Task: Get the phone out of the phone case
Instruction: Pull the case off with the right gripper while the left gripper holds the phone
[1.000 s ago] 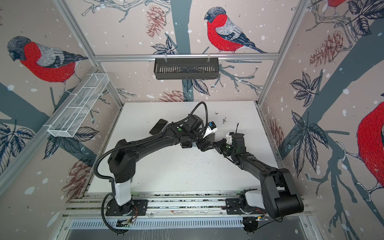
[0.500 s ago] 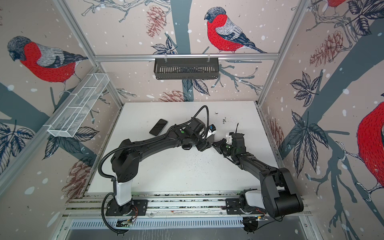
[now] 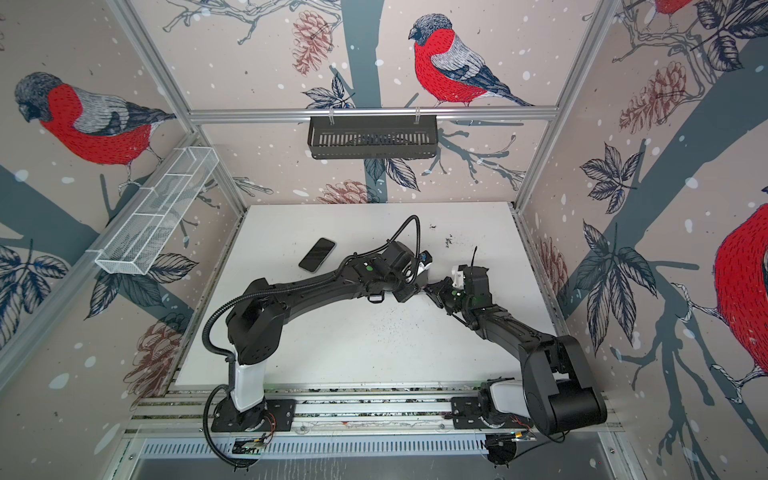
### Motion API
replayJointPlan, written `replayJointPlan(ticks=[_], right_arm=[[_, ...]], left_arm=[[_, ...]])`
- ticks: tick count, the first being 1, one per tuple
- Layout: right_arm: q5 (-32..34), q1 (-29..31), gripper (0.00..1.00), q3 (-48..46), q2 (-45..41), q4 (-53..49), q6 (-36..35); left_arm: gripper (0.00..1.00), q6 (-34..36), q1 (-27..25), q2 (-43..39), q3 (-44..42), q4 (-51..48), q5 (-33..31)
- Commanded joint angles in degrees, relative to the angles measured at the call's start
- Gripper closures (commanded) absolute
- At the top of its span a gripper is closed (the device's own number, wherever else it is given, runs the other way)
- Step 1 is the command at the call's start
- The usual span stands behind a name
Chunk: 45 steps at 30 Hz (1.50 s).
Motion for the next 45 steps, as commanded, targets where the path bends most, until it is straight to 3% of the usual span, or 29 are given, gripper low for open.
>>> replayJointPlan(ticks=[1, 6, 15, 23, 36, 45], right_arm=[[-1.4, 0.1, 1.00, 0.2, -0.1, 4.4, 0.5], [-1.6, 0.1, 1.00, 0.3, -0.1, 4.4, 0.6], [-1.9, 0.2, 1.00, 0.2, -0.2, 4.5, 0.6], [-1.9, 0.1, 1.00, 0.7, 0.1, 3.6, 0.1], [-1.3, 0.0, 1.00, 0.6, 0.1, 0.4, -0.9], [1.1, -0.8, 1.00, 0.4, 1.2, -8.4, -3.8]], left_arm=[[0.44, -0.3, -0.6, 0.5, 0.8, 0.6, -2.7], [0.50, -0.9, -1.4, 1.7, 2.9, -0.6, -7.0], [0.63, -1.0, -1.5, 3.3, 4.5, -1.1, -7.8], [0.79, -1.5, -1.6, 2.9, 3.6, -0.2, -4.0], [0.95, -4.1, -1.6, 1.1, 1.4, 1.3, -3.5], [1.00, -4.2, -1.8, -0.6, 2.1, 2.4, -9.6]])
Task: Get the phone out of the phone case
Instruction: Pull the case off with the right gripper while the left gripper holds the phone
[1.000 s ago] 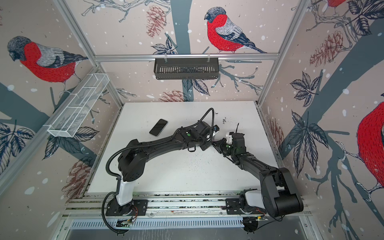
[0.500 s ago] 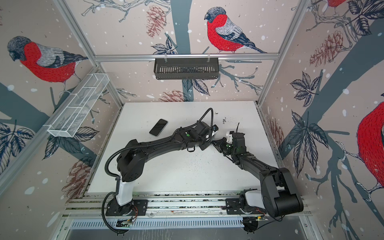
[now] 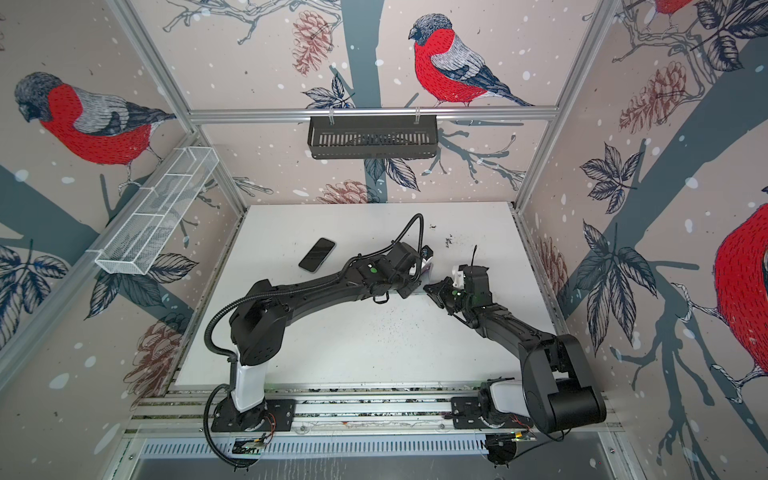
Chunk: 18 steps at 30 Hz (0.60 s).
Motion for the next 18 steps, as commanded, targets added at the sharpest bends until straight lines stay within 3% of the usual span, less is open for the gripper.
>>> replayJointPlan(ticks=[1, 10, 18], right_arm=[[0.7, -0.5, 1.00, -0.5, 0.6, -5.4, -1.7], [2.6, -5.1, 1.00, 0.2, 1.5, -13.6, -5.7], [6.1, -13.3, 1.00, 6.7, 2.5, -28.5, -17.5]], left_arm=[[1.00, -0.1, -0.3, -1.2, 0.6, 0.9, 0.3], [1.00, 1.6, -1.3, -0.8, 1.1, -0.3, -4.3], [1.00, 5.1, -6.0, 5.4, 6.2, -2.5, -22.6]])
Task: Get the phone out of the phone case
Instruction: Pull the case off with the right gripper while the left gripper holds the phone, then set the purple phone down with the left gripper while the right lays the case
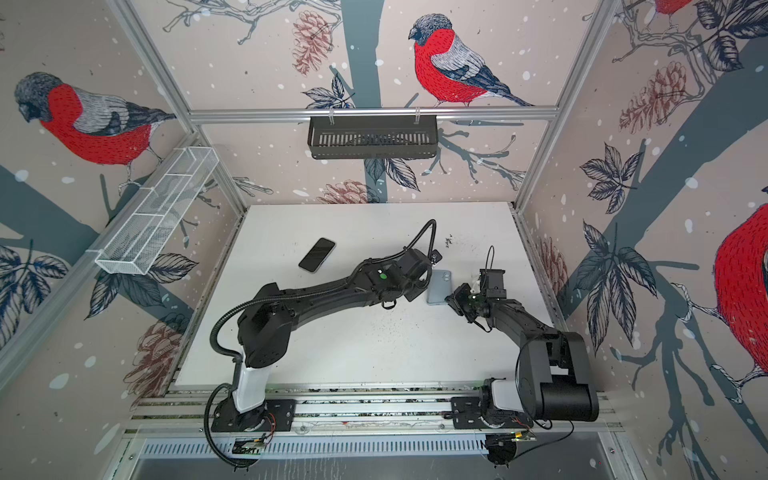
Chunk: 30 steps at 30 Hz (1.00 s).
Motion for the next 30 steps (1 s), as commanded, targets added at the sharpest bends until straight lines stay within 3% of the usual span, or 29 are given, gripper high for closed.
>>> replayJointPlan(ticks=[1, 5, 13, 20, 27, 30], right_arm=[[1.7, -2.1, 1.00, 2.0, 0.5, -7.6, -6.8], [1.3, -4.8, 1.00, 3.9, 1.1, -9.8, -9.2], [0.7, -6.1, 1.00, 6.5, 2.9, -10.9, -11.2], [0.4, -6.7, 1.00, 8.5, 5.9, -11.2, -13.1], [0.5, -6.8, 1.00, 9.5, 8.0, -11.1, -13.8], [0.7, -6.9, 1.00, 10.2, 8.6, -11.7, -14.4]], left_arm=[[1.00, 3.0, -1.8, 2.7, 2.3, -0.6, -12.0], [1.00, 3.5, -2.8, 7.1, 6.5, -3.0, -17.8], [1.00, 5.3, -3.4, 13.1, 12.9, -5.6, -19.7], [0.83, 4.7, -3.9, 16.8, 14.0, -5.2, -19.4], [0.80, 1.8, -4.0, 21.0, 17.7, -5.2, -16.9], [0.64, 0.7, -3.9, 21.8, 19.4, -5.6, -15.7]])
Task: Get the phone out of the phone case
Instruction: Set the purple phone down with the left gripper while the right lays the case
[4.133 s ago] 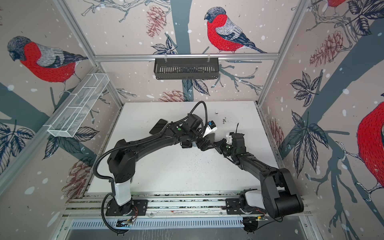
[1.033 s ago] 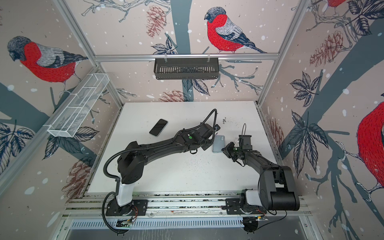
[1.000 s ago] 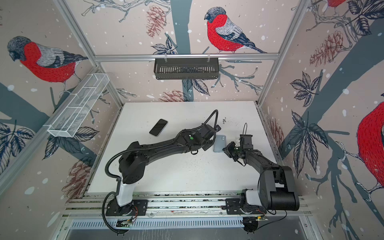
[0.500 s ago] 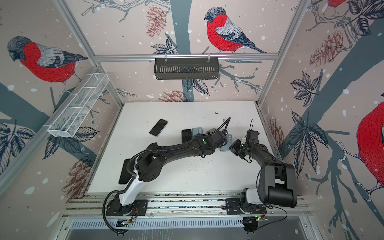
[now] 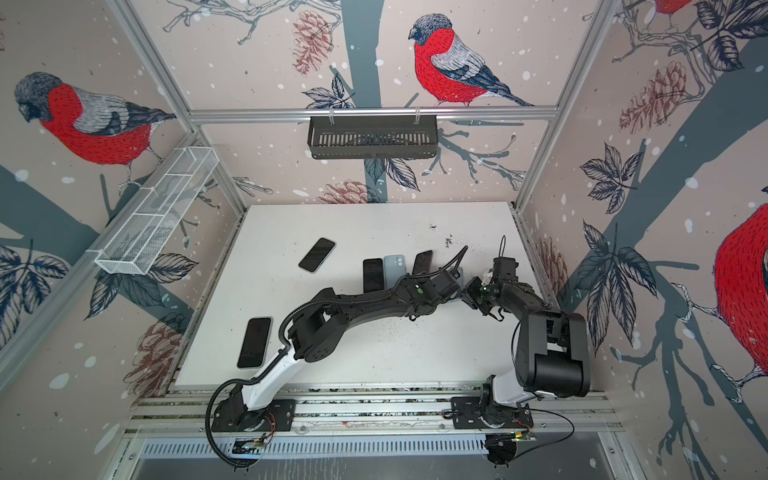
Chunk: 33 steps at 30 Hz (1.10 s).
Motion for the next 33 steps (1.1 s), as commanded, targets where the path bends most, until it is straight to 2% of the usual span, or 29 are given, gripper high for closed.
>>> replayJointPlan(ticks=[1, 3, 6, 14, 15, 21, 27, 33], right_arm=[[0.6, -0.2, 1.00, 0.9, 0.6, -1.4, -1.5], [1.2, -0.3, 1.00, 1.0, 0.9, -1.6, -1.9], [1.7, -0.7, 1.00, 1.2, 1.3, -1.5, -2.5], [4.8, -0.9, 1.00, 2.0, 2.9, -1.3, -4.7], [4.9, -0.9, 1.00, 1.9, 3.2, -0.7, -4.6], [4.4, -0.9, 1.00, 1.9, 5.1, 4.6, -2.4], [4.1, 0.7, 1.00, 6.4, 9.4, 6.5, -2.3], [4.8, 2.6, 1.00, 9.9, 13.4, 6.4, -3.0]], left_arm=[[0.54, -2.3, -0.1, 0.3, 1.3, -0.2, 1.6], [0.38, -3.3, -0.1, -0.1, 1.4, 0.2, 1.7], [0.23, -5.5, 0.6, -1.5, 2.0, 0.2, 3.2], [0.08, -12.6, 4.7, -11.4, -0.2, 1.2, 12.2], [0.02, -13.2, 5.2, -12.9, -1.1, 1.7, 13.3], [0.02, -15.9, 8.2, -23.1, -7.5, 4.9, 18.2], [0.02, -21.6, 13.9, -33.4, -17.4, 8.7, 23.4], [0.02, -23.3, 17.8, -42.4, -26.6, 10.1, 21.7]])
